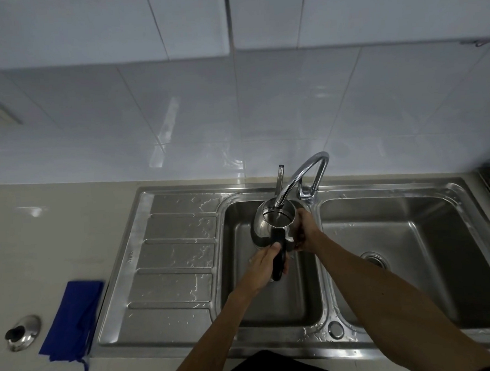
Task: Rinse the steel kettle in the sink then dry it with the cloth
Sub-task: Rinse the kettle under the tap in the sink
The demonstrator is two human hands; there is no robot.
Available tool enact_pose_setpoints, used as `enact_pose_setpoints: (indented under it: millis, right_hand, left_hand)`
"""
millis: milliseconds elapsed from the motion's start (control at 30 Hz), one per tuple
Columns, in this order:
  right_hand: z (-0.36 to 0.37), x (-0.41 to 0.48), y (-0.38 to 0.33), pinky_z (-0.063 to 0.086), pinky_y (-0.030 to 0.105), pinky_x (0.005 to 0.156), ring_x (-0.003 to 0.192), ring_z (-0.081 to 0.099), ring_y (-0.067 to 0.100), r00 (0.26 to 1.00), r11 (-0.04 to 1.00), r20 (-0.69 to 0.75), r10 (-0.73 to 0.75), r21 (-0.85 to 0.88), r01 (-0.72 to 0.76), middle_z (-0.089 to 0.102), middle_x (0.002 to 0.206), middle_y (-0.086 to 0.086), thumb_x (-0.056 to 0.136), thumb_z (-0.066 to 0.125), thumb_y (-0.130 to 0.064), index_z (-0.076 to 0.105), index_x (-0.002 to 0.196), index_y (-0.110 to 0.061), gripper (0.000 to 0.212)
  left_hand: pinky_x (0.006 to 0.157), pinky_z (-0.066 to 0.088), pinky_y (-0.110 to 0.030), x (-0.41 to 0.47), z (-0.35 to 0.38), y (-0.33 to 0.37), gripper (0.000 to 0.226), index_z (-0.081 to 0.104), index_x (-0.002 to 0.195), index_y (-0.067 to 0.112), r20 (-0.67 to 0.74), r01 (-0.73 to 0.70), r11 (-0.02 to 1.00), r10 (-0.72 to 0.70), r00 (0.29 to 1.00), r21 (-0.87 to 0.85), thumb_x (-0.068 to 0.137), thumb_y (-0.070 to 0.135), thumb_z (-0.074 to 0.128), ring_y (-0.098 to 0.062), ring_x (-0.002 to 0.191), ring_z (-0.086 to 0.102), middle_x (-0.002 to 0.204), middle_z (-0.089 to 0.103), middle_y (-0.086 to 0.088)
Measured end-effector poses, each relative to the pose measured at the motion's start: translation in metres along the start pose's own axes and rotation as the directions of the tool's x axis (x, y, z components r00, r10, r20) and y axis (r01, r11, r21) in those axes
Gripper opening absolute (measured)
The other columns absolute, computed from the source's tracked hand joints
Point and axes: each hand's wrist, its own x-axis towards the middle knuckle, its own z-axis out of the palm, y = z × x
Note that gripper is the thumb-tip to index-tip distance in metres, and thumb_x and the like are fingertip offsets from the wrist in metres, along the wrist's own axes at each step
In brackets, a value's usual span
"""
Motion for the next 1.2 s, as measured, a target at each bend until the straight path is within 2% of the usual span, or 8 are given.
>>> enact_pose_setpoints:
  millis: [167, 400, 567, 633, 700, 800, 1033, 1200]
  right_hand:
    - [-0.0006, 0.0058, 0.0026, 0.047, 0.031, 0.071, 0.069, 0.06, 0.022, 1.0, 1.0, -0.011, -0.014, -0.019, 0.014, 0.066, 0.068, 0.007, 0.072, 0.052, -0.062, 0.067, 0.071, -0.016, 0.049]
    - [-0.0007, 0.0046, 0.0048, 0.043, 0.031, 0.069, 0.066, 0.051, 0.021, 1.0, 1.0, -0.017, -0.022, -0.016, 0.021, 0.058, 0.044, 0.002, 0.083, 0.047, -0.06, 0.059, 0.065, -0.015, 0.049]
    - [-0.0003, 0.0046, 0.0047, 0.048, 0.032, 0.071, 0.069, 0.055, 0.022, 1.0, 1.0, -0.011, -0.006, -0.007, 0.005, 0.061, 0.059, 0.006, 0.081, 0.05, -0.06, 0.062, 0.074, -0.015, 0.047]
    - [0.0002, 0.0057, 0.0046, 0.049, 0.038, 0.081, 0.071, 0.057, 0.024, 1.0, 1.0, -0.02, -0.005, -0.019, 0.005, 0.063, 0.06, 0.007, 0.081, 0.049, -0.059, 0.064, 0.077, -0.013, 0.048]
    - [0.0004, 0.0031, 0.0036, 0.046, 0.04, 0.086, 0.068, 0.055, 0.022, 1.0, 1.0, -0.023, -0.002, -0.027, 0.001, 0.06, 0.054, 0.006, 0.085, 0.047, -0.058, 0.062, 0.073, -0.012, 0.05]
    - [0.0018, -0.0003, 0.0016, 0.043, 0.035, 0.077, 0.059, 0.048, 0.019, 1.0, 1.0, -0.028, 0.005, -0.012, -0.006, 0.054, 0.042, 0.003, 0.087, 0.046, -0.056, 0.056, 0.065, -0.012, 0.049]
    - [0.0022, 0.0026, 0.0038, 0.05, 0.041, 0.084, 0.084, 0.06, 0.026, 1.0, 1.0, 0.003, 0.004, 0.018, -0.004, 0.064, 0.085, 0.011, 0.083, 0.052, -0.057, 0.067, 0.094, -0.011, 0.05]
    - [0.003, 0.0, 0.0023, 0.049, 0.038, 0.078, 0.077, 0.056, 0.024, 1.0, 1.0, -0.003, -0.011, -0.005, 0.011, 0.061, 0.079, 0.01, 0.087, 0.048, -0.055, 0.063, 0.09, -0.01, 0.047]
  left_hand:
    - [0.078, 0.051, -0.028, -0.0014, 0.0001, 0.0002, 0.048, 0.066, 0.096, 0.008, 0.006, 0.003, 1.0, -0.003, 1.0, -0.002, 0.107, 0.042, 0.034, -0.02, 0.077, 0.064, 0.081, 0.068, -0.008]
    - [0.079, 0.049, -0.029, -0.0022, 0.0003, 0.0002, 0.049, 0.064, 0.094, 0.009, 0.026, 0.014, 1.0, -0.014, 1.0, 0.003, 0.106, 0.044, 0.032, -0.019, 0.076, 0.063, 0.08, 0.067, -0.009]
    - [0.079, 0.049, -0.032, -0.003, 0.0002, 0.0022, 0.051, 0.065, 0.09, 0.01, 0.02, 0.002, 1.0, -0.002, 1.0, -0.009, 0.101, 0.049, 0.035, -0.02, 0.074, 0.063, 0.078, 0.066, -0.011]
    - [0.078, 0.05, -0.032, -0.0032, 0.0005, 0.0032, 0.051, 0.065, 0.089, 0.01, 0.023, -0.003, 1.0, 0.004, 1.0, -0.005, 0.102, 0.048, 0.035, -0.02, 0.074, 0.063, 0.078, 0.066, -0.01]
    - [0.078, 0.05, -0.031, -0.0031, 0.0, 0.0029, 0.05, 0.065, 0.09, 0.01, 0.022, -0.005, 1.0, 0.005, 1.0, -0.005, 0.103, 0.047, 0.034, -0.018, 0.073, 0.063, 0.077, 0.067, -0.009]
    - [0.079, 0.05, -0.03, -0.0034, -0.001, 0.0019, 0.051, 0.066, 0.091, 0.01, 0.016, -0.001, 1.0, 0.001, 1.0, -0.002, 0.102, 0.049, 0.035, -0.019, 0.075, 0.064, 0.078, 0.067, -0.009]
    - [0.081, 0.049, -0.031, -0.0044, -0.003, 0.0004, 0.051, 0.066, 0.093, 0.012, 0.008, 0.004, 1.0, -0.004, 1.0, 0.014, 0.102, 0.051, 0.034, -0.019, 0.078, 0.065, 0.082, 0.068, -0.01]
    - [0.083, 0.05, -0.034, -0.0056, -0.0026, 0.0016, 0.05, 0.066, 0.093, 0.011, 0.007, 0.005, 1.0, -0.005, 1.0, 0.006, 0.104, 0.047, 0.033, -0.021, 0.079, 0.065, 0.082, 0.067, -0.012]
